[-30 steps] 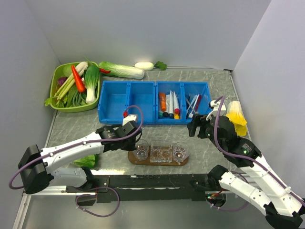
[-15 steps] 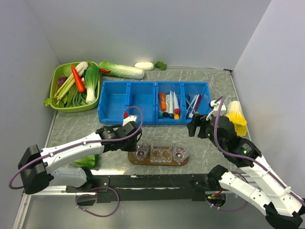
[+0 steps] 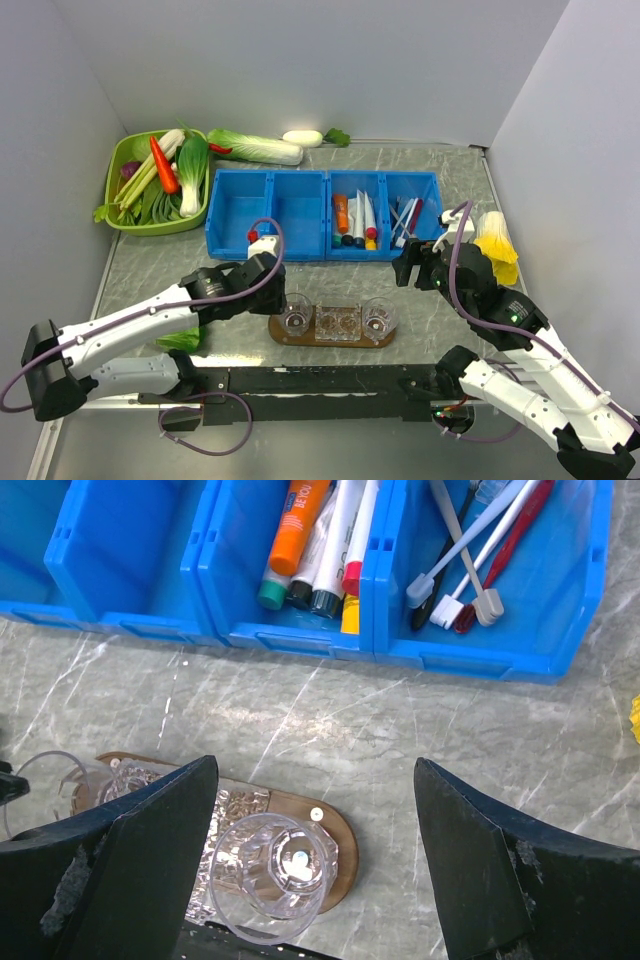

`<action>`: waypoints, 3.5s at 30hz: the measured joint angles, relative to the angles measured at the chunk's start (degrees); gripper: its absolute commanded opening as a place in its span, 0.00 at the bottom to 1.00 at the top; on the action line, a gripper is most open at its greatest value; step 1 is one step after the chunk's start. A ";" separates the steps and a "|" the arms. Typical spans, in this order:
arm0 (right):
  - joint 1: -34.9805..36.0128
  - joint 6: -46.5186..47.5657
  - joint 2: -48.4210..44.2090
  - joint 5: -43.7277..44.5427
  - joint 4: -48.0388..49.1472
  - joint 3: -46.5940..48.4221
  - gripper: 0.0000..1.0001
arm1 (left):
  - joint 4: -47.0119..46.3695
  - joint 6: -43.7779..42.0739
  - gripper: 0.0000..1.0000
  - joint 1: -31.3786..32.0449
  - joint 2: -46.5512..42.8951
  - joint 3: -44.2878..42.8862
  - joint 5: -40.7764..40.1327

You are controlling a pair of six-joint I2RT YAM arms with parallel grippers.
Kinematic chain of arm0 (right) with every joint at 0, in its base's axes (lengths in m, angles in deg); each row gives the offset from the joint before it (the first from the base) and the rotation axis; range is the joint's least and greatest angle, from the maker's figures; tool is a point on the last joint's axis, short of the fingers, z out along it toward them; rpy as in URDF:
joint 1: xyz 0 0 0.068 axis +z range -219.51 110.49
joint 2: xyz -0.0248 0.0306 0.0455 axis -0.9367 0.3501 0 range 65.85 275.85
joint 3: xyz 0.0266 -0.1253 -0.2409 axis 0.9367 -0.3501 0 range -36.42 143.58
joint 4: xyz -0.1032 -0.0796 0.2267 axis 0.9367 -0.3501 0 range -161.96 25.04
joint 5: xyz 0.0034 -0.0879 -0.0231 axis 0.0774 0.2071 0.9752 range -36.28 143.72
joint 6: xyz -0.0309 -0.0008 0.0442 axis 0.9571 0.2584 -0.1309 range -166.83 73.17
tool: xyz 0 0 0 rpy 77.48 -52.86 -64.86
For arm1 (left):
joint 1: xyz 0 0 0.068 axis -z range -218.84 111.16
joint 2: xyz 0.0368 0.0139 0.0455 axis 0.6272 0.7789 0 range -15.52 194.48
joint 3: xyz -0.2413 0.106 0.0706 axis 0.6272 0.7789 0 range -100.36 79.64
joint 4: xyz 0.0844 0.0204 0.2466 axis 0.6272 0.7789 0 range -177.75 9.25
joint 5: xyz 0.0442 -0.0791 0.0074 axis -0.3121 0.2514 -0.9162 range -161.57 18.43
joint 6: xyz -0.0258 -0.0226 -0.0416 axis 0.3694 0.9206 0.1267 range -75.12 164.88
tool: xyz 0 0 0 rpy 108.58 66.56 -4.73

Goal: Prepare toiletry sets of a toothbrush and toothpaste on the tray

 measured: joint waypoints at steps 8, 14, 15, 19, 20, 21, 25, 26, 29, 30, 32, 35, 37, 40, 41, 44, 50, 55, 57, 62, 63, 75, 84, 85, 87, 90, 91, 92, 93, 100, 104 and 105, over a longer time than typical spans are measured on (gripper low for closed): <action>0.00 0.04 0.33 -0.24 0.00 0.00 0.84 | -0.02 -3.67 0.63 -0.02 -2.58 -1.60 -4.39; 0.00 0.46 2.05 -1.55 0.02 0.09 0.82 | -5.09 -12.20 0.64 -10.69 -1.09 -7.17 -1.33; 0.00 0.59 2.54 -1.73 0.04 0.13 0.82 | -6.43 -13.49 0.66 -13.33 -0.17 -8.24 -0.50; 0.00 2.05 6.38 -2.47 -0.02 2.29 0.81 | -12.24 -19.10 0.66 -21.05 4.59 -14.03 3.30; 0.00 2.43 7.74 -2.58 0.04 3.19 0.80 | -13.70 -19.89 0.67 -22.32 5.38 -14.95 4.09; 0.00 2.71 8.92 -2.62 0.13 3.98 0.80 | -15.69 -21.03 0.67 -23.82 6.08 -15.72 5.22; -0.37 4.07 15.93 -3.21 1.51 8.22 0.77 | -22.69 -23.23 0.66 -29.44 7.15 -15.30 9.81; -0.50 4.46 18.47 -3.52 2.25 9.31 0.77 | -23.45 -23.76 0.65 -30.58 7.34 -14.88 10.43; -1.03 5.53 25.59 -4.09 3.78 12.26 0.75 | -23.91 -24.76 0.65 -32.61 8.20 -13.60 10.16; -1.27 6.03 28.24 -4.39 4.35 13.38 0.74 | -23.96 -25.16 0.65 -32.72 8.31 -12.98 10.19; -2.16 6.80 33.68 -4.85 5.27 15.76 0.71 | -24.41 -25.62 0.64 -32.68 8.24 -11.56 10.43; -3.82 8.00 41.79 -5.29 6.08 20.02 0.70 | -24.30 -26.12 0.63 -32.59 8.20 -10.69 10.34; -5.07 8.72 46.21 -5.38 6.58 22.16 0.67 | -24.44 -26.58 0.62 -32.59 8.13 -10.69 10.23; -6.69 9.62 52.22 -4.96 6.36 25.86 0.65 | -24.65 -26.82 0.61 -32.59 7.72 -10.69 10.32; -7.06 10.01 54.31 -4.66 6.34 27.41 0.63 | -24.85 -26.82 0.61 -32.59 7.58 -10.69 10.47; -7.72 11.08 60.28 -3.50 6.16 31.91 0.60 | -25.46 -26.80 0.60 -32.59 7.50 -10.69 11.26; -7.82 12.59 68.04 -1.62 5.31 36.87 0.55 | -25.57 -26.77 0.60 -32.59 7.50 -10.69 12.28; -7.82 13.79 71.97 1.22 4.70 38.99 0.51 | -25.59 -26.67 0.60 -32.59 7.50 -10.69 12.55; -7.85 14.08 73.61 2.86 4.42 39.93 0.49 | -25.62 -26.62 0.61 -32.59 7.50 -10.69 12.66; -7.98 14.82 77.46 5.79 3.96 41.40 0.45 | -25.62 -26.62 0.61 -32.59 7.50 -10.69 12.81; -8.04 14.91 78.14 5.99 3.82 41.40 0.44 | -25.62 -26.62 0.61 -32.59 7.50 -10.69 12.81; -8.87 14.88 82.03 8.61 3.45 42.47 0.42 | -25.59 -26.62 0.61 -32.59 7.50 -10.69 12.81; -8.98 14.86 83.10 9.84 3.50 42.47 0.42 | -25.59 -26.62 0.61 -32.59 7.50 -10.69 12.94; -8.98 14.86 83.19 9.90 3.50 42.47 0.40 | -25.59 -26.62 0.61 -32.59 7.50 -10.69 12.94; -8.98 14.88 83.47 10.01 3.54 42.49 0.38 | -25.59 -26.62 0.61 -32.59 7.50 -10.69 12.94; -8.98 14.86 83.67 10.03 3.58 42.51 0.29 | -25.59 -26.62 0.61 -32.59 7.50 -10.69 12.94; -8.98 14.86 83.67 9.99 3.61 42.51 0.24 | -25.59 -26.62 0.61 -32.59 7.50 -10.69 12.94; -9.01 14.91 83.67 9.94 3.63 42.51 0.23 | -25.59 -26.62 0.61 -32.59 7.50 -10.69 12.96; -9.01 14.95 83.67 9.94 3.65 42.51 0.22 | -25.59 -26.62 0.61 -32.59 7.50 -10.69 12.96; -9.11 14.93 83.58 9.86 3.67 42.51 0.12 | -25.59 -26.60 0.61 -32.59 7.50 -10.69 13.00; -9.22 14.88 82.99 9.16 3.65 42.42 0.03 | -25.59 -26.60 0.61 -32.59 7.50 -10.69 13.29; -9.22 14.86 82.53 8.76 3.63 42.23 0.01 | -25.59 -26.60 0.61 -32.59 7.50 -10.69 13.40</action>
